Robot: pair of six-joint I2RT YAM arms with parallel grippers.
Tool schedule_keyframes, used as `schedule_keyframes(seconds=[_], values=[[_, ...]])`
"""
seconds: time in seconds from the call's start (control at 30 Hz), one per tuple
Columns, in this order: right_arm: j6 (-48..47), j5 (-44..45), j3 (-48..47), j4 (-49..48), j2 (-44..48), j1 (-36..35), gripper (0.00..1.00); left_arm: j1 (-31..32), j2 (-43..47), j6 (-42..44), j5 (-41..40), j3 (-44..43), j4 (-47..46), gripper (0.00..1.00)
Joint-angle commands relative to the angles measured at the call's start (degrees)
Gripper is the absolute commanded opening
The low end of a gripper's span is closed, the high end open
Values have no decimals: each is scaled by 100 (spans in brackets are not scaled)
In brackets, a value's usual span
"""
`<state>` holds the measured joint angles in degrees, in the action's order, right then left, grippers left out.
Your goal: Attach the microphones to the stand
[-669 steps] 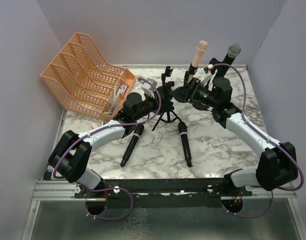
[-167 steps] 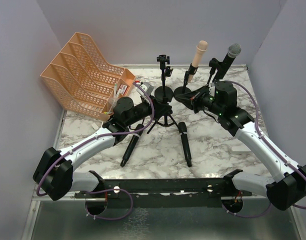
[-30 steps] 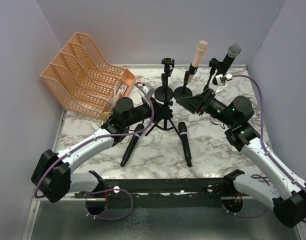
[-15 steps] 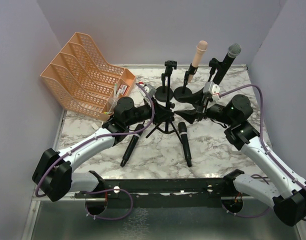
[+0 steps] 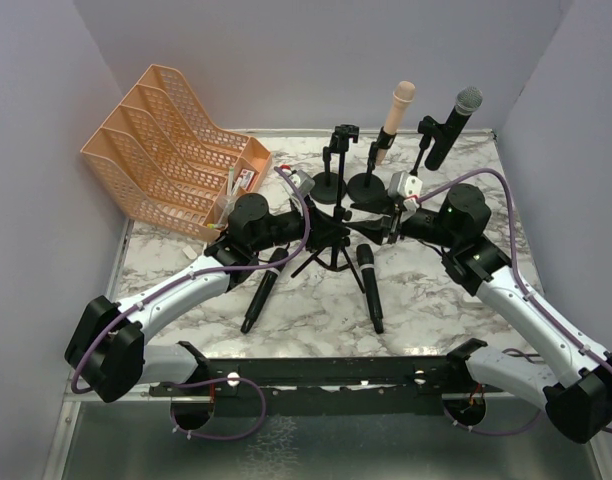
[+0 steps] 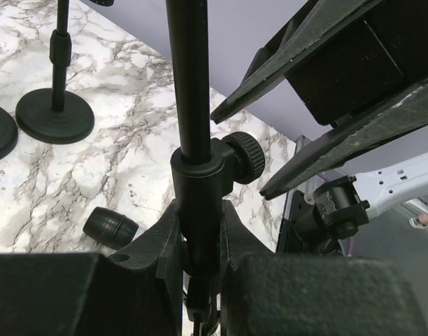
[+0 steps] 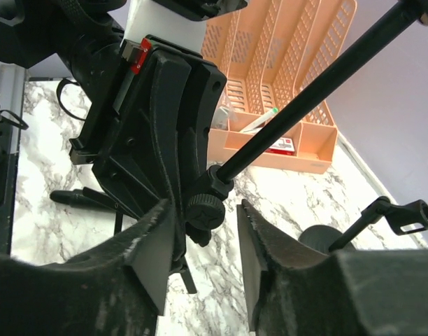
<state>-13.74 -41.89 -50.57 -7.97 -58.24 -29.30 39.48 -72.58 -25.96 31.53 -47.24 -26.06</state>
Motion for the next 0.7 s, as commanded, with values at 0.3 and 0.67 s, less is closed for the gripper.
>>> schedule_keyframes(seconds=[0.3, 0.67], values=[[-14, 20, 19, -111, -56, -76, 38, 2, 59, -24, 247, -294, -443, 0], [861, 470, 12, -363, -224, -101, 3, 2, 113, 48, 173, -288, -443, 0]])
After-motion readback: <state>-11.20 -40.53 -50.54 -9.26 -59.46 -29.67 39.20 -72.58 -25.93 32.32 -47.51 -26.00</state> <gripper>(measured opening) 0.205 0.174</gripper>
